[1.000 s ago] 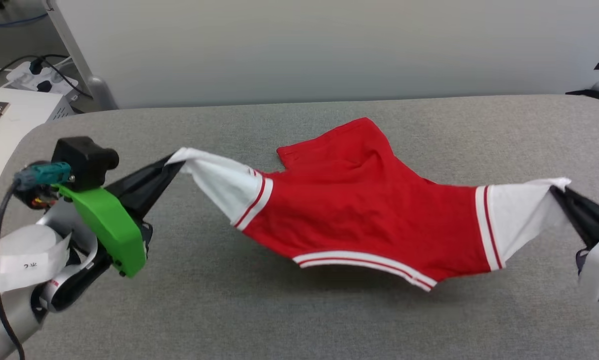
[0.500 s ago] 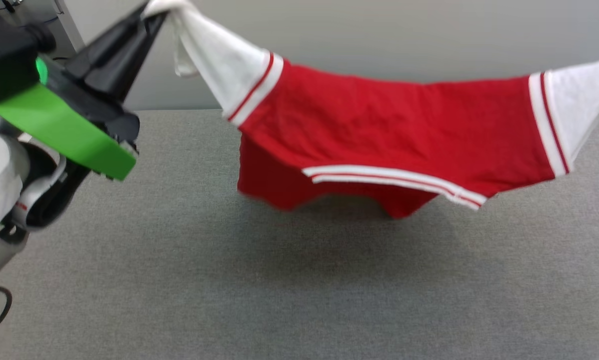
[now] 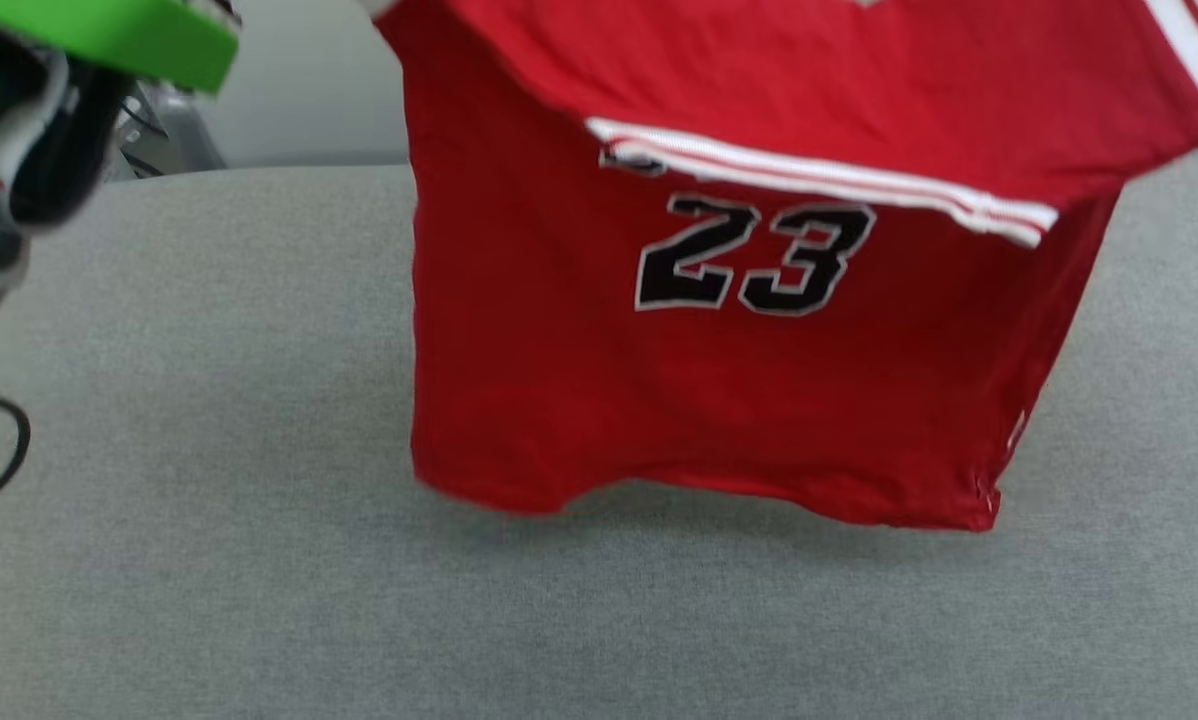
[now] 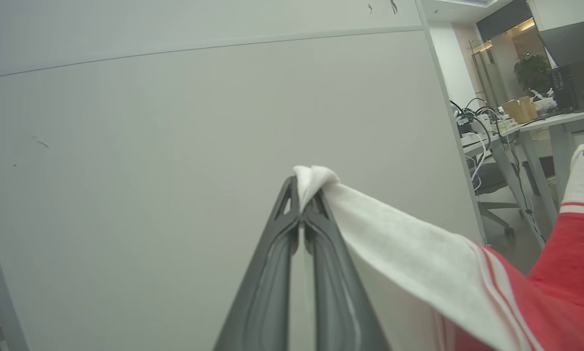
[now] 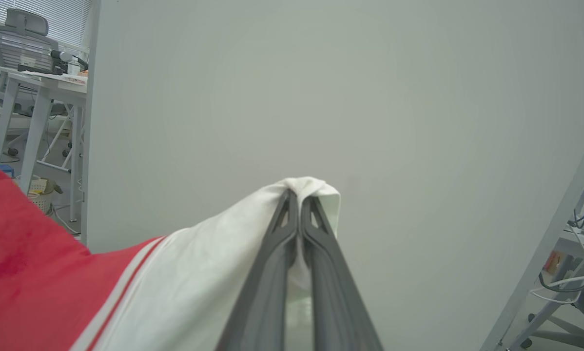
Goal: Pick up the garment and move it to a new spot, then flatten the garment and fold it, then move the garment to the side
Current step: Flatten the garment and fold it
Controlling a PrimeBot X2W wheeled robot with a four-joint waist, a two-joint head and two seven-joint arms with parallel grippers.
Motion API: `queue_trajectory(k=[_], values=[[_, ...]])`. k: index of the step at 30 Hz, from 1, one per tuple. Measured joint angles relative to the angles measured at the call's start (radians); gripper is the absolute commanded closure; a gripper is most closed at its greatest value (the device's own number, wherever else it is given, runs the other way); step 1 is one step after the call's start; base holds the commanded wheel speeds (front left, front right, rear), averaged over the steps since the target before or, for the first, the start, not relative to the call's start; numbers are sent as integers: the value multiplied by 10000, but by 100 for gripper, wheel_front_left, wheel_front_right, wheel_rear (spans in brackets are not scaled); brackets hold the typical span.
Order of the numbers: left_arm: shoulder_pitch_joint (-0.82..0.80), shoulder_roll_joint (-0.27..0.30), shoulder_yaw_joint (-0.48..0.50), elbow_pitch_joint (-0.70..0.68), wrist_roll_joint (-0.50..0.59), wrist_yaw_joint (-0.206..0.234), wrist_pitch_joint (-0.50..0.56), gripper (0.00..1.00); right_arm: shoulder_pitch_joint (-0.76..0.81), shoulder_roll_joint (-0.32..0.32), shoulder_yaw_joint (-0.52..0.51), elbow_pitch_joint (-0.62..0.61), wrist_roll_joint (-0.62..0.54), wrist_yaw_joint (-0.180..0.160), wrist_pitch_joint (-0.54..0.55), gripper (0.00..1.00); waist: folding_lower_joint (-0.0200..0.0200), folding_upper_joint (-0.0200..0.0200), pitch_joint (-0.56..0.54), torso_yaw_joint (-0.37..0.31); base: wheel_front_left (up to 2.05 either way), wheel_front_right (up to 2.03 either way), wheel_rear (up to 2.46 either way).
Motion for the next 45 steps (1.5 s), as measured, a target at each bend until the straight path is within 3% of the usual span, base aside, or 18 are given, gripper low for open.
queue_trajectory(k=[8,16,27,37,45], values=[[-1824,-867,146,1902,656,-343,25,100,-3182,353,1197,2142,-291,0,-769,100,1,0,1027,-99,0,0,0],[-3562,-1724,336,3494,1131,-407,31,100,-6538,828,2301,4905,-713,0,-1689,100,2,0,2237,-200,0,0,0],[-5613,-2449,600,5344,1624,-516,-67,100,-10493,1668,3137,8941,-1664,0,-3580,100,2,0,4164,-364,0,0,0],[-4956,-2374,784,5823,1672,-882,-232,100,-10611,2429,3693,10412,-1626,0,-4571,100,1,0,4881,-532,0,0,0],[-3009,-2351,1559,5258,1850,-1049,-244,100,-8997,2589,3862,10178,-1287,0,-4801,100,1,0,4467,-559,0,0,0]])
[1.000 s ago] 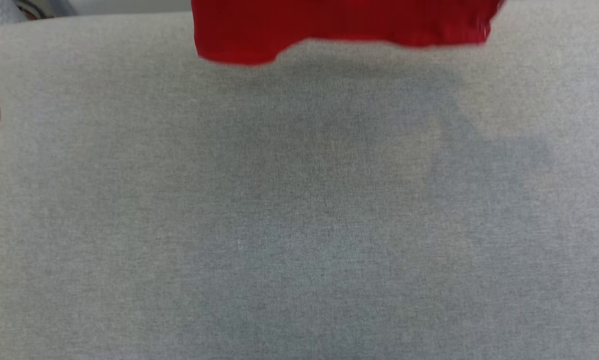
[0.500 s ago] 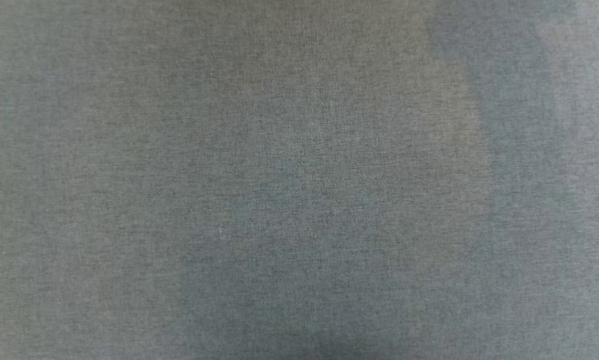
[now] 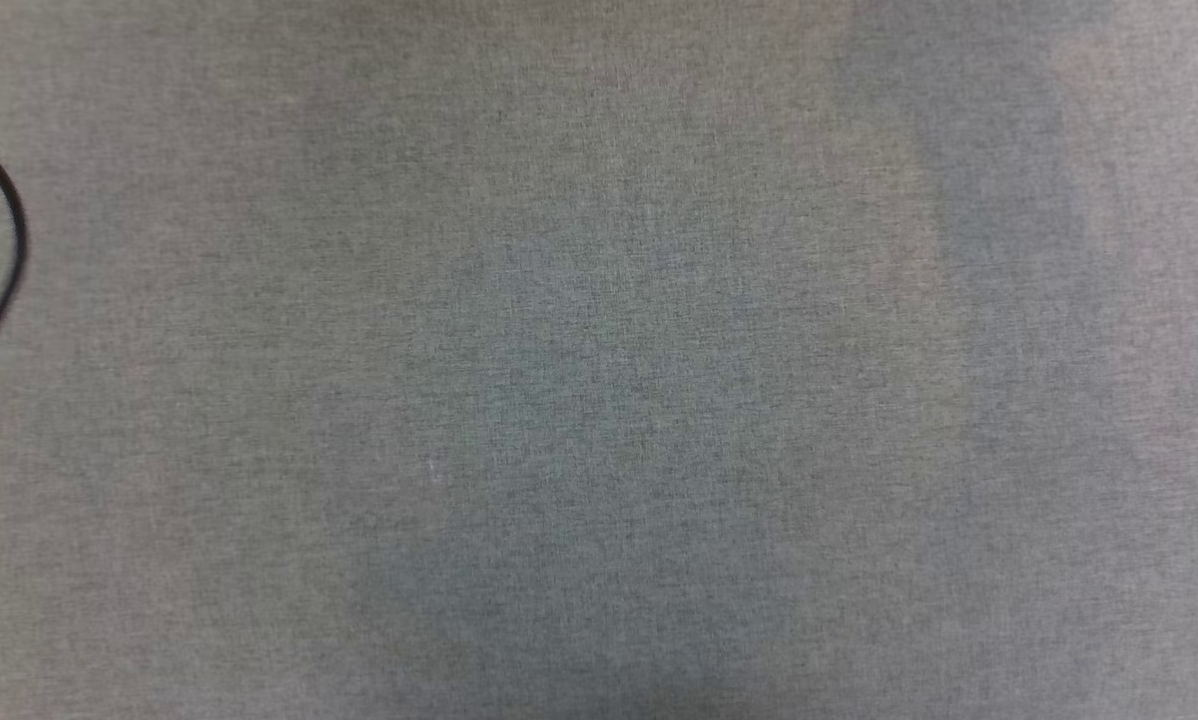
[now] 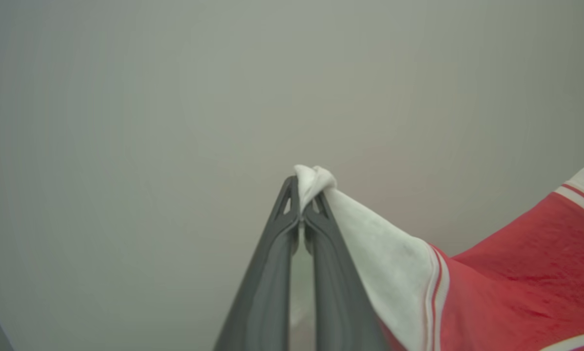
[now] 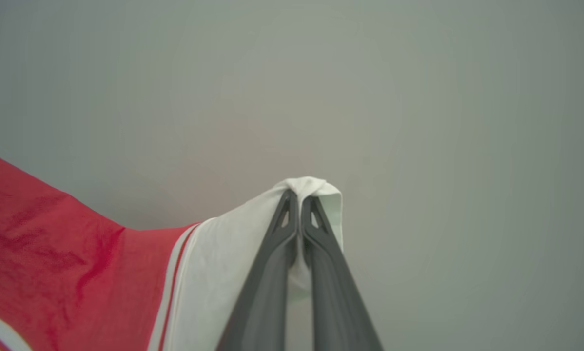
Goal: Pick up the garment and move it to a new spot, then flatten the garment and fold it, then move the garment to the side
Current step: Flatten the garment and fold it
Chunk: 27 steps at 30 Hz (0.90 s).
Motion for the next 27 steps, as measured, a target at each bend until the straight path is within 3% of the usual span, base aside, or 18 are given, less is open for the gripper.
queue_trajectory(k=[13,27], values=[[4856,-31,1854,-1379,510,-180,0,100,5015,-516,-531,-2773,0,0,-10,100,-2,0,-1321,78,0,0,0],[10440,-679,3661,-2347,525,-265,0,100,10491,-798,-1068,-4289,138,0,-10,100,-2,0,-3279,280,0,0,0]])
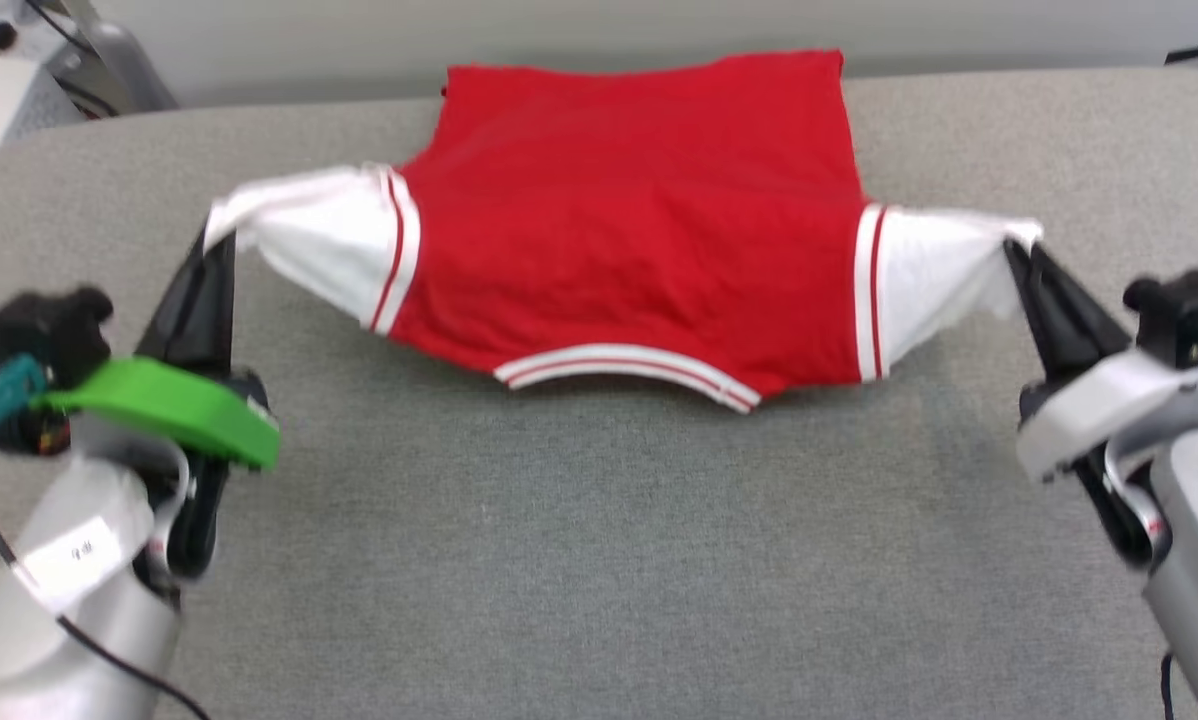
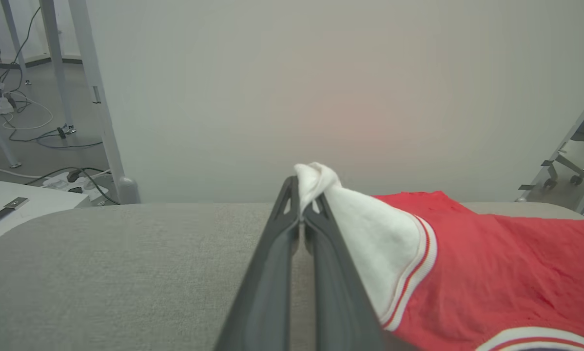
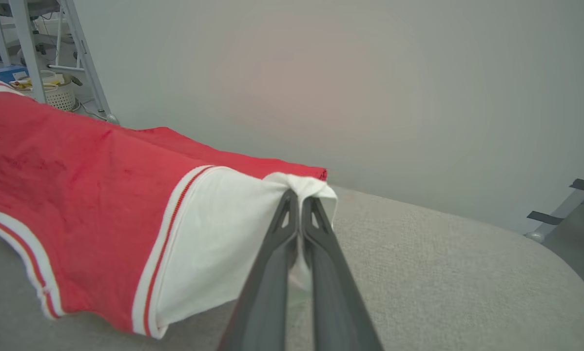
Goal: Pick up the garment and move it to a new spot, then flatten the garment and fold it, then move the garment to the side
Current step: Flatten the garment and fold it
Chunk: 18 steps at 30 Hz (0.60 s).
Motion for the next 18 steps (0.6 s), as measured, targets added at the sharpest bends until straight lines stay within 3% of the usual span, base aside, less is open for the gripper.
queue_trajectory(k=[8,18], values=[[2568,-213,462,-186,2,-33,0,100,2620,58,-767,-719,330,0,244,100,0,0,-1012,118,0,0,0],[4614,-263,422,4,-23,10,0,100,5933,623,-2178,-1877,380,2,1137,100,0,0,-1777,445,0,0,0]])
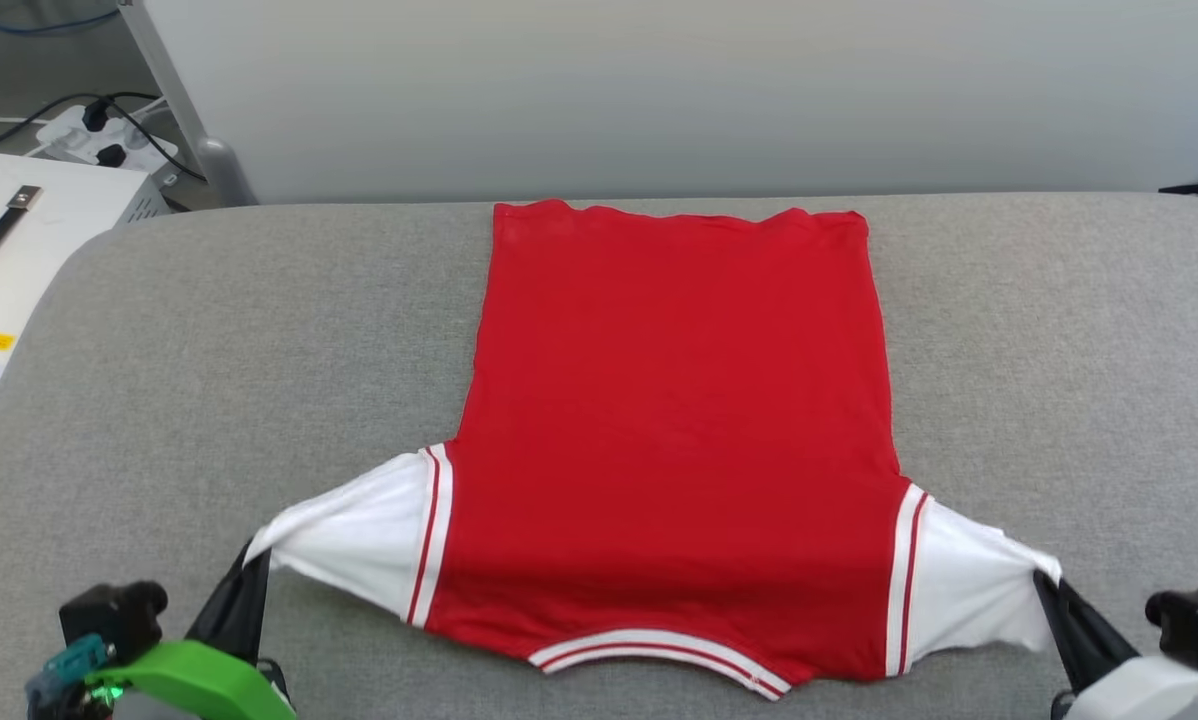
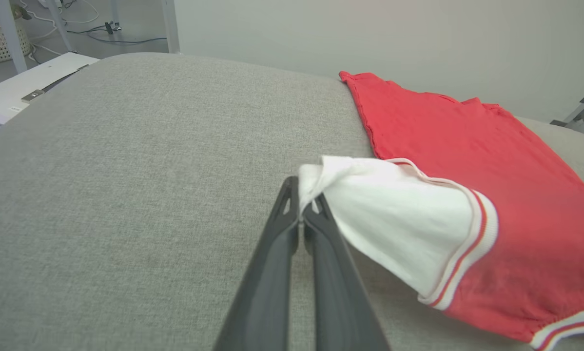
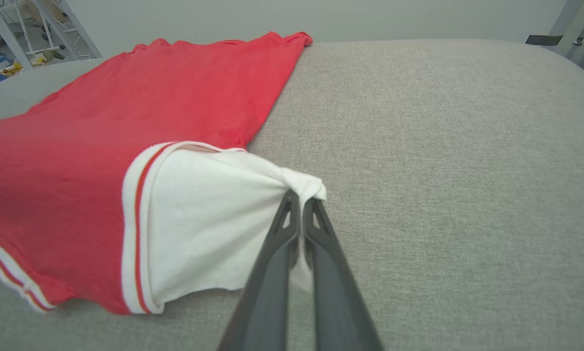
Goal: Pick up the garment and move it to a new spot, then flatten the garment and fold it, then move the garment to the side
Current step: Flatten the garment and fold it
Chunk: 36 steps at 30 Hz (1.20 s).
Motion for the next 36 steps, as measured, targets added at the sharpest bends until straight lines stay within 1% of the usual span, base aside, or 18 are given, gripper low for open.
queue_trajectory(k=[5,9,16,17,18,19,20,26,30,32,36], values=[[691,-35,35,17,-142,38,0,100,995,125,-272,-424,-144,2,573,100,0,0,-167,112,0,0,0],[1063,-96,-4,100,-165,100,0,100,1651,196,-405,-483,-378,0,1087,100,0,0,-198,202,0,0,0],[1190,-215,15,125,-178,134,0,100,2005,295,-497,-568,-516,0,1628,100,0,0,-68,249,0,0,0],[1189,-224,15,123,-178,134,0,100,2000,322,-531,-587,-516,2,1678,89,1,0,-44,248,0,0,0],[1187,-240,13,113,-178,151,0,100,1995,326,-525,-602,-539,0,1795,56,0,-1,-19,247,0,0,0],[1185,-257,13,105,-176,176,0,100,1983,326,-522,-635,-573,0,1873,1,1,0,3,243,0,0,0],[1182,-274,13,92,-176,176,0,100,1960,324,-525,-669,-606,0,1887,0,0,0,19,242,0,0,0],[1153,-476,15,-23,-56,186,0,100,1275,240,-884,-1400,-771,0,1693,0,1,0,147,259,0,0,0],[1120,-648,71,-339,82,198,0,100,428,-107,-1419,-2052,-1045,0,1417,0,0,0,337,286,0,0,0],[1011,-690,81,-510,222,265,0,100,-253,-334,-1622,-2372,-1072,0,1346,0,1,0,495,322,0,0,0],[641,-828,56,-911,663,330,0,100,-1723,-777,-1758,-2995,-1216,0,1739,0,1,0,881,444,0,0,0]])
